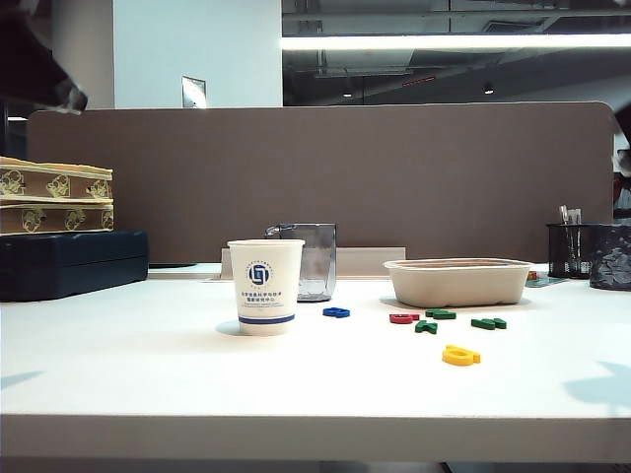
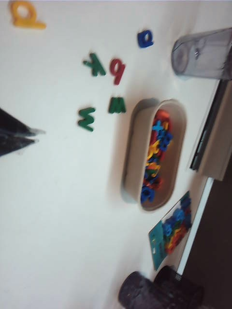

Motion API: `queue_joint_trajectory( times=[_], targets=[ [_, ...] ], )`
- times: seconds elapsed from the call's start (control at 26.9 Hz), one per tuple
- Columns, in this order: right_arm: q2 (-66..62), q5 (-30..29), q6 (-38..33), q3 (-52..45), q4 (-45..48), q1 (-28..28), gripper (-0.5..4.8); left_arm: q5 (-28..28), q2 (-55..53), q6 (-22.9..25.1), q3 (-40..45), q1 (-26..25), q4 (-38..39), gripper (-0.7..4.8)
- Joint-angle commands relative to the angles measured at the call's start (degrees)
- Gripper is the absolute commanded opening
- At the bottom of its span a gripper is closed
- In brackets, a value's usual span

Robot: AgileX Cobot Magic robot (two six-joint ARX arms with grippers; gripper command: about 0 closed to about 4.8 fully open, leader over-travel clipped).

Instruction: Pick up the letter "c" and put it in the paper cup.

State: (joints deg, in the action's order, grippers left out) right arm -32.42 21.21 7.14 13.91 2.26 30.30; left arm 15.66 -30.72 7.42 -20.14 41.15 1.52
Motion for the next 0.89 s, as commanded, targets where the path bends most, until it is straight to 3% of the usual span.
queue_joint_trajectory(
  times=[0.04, 0.26, 0.45, 0.89],
  targets=[
    [1.53, 3.41, -0.11, -1.27, 0.61, 0.09, 0.03, 2.89, 0.07, -0.59, 0.39, -0.13, -0.44, -0.06],
    [4.11, 8.85, -0.33, -2.49, 1.01, 0.09, 0.03, 3.87, 0.07, -0.66, 1.90, -0.15, -2.80, -0.06],
    [5.77, 19.56, -4.76, -2.60, 0.42, 0.09, 0.03, 6.03, 0.07, -0.63, 5.18, -0.15, -7.74, -0.06],
    [6.36, 21.55, -7.17, -8.35, 1.18, 0.11, -0.01, 6.16, 0.07, -2.03, 9.97, -0.33, -11.89, -0.06]
  ],
)
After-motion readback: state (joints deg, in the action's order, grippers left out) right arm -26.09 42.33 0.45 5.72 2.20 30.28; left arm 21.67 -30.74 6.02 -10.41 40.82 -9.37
